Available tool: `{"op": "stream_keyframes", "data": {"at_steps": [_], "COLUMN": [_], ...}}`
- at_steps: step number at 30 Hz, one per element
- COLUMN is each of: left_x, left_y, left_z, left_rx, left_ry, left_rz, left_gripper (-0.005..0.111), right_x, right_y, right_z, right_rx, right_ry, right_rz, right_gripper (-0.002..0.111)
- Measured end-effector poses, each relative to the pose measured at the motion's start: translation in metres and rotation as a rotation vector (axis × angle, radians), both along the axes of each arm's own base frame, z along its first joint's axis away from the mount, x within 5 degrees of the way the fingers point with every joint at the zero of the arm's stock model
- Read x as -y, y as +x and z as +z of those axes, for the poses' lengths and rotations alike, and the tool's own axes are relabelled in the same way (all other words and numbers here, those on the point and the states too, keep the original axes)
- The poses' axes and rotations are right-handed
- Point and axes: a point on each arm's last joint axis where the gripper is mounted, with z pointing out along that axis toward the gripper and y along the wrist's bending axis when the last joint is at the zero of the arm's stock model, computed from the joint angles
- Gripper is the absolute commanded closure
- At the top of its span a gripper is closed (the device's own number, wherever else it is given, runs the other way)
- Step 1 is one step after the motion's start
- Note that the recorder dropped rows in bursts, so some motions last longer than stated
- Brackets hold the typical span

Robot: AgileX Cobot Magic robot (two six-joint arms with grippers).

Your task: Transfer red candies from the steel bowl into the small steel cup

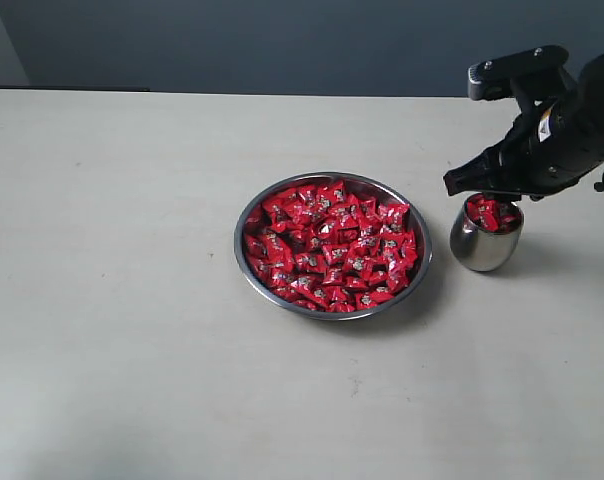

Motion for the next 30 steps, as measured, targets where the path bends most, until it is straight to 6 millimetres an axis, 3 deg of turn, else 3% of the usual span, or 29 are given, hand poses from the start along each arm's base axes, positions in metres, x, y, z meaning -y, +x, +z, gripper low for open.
{"op": "stream_keyframes", "data": {"at_steps": [7,16,19,22,30], "left_x": [0.000,0.000,0.000,0.000,0.000], "left_y": [0.000,0.000,0.000,0.000,0.000], "left_z": [0.000,0.000,0.000,0.000,0.000], "left_rx": [0.000,0.000,0.000,0.000,0.000], "left_ry": [0.000,0.000,0.000,0.000,0.000], "left_rz": [0.000,0.000,0.000,0.000,0.000], "left_gripper": [0.106,0.106,0.106,0.106,0.106], "right_x": [-0.004,-0.045,-0.051,-0.046,0.008], "right_y": [-0.013,-0.049,-0.066,-0.087,-0.151], "right_z": [0.027,0.054,0.068,0.090,0.154], "right_rx": [0.047,0.092,0.109,0.137,0.281], "right_ry": [0.099,0.160,0.176,0.197,0.260], "right_rz": [-0.002,0.202,0.252,0.281,0.279], "right_gripper": [0.071,0.072,0.084,0.109,0.108]}}
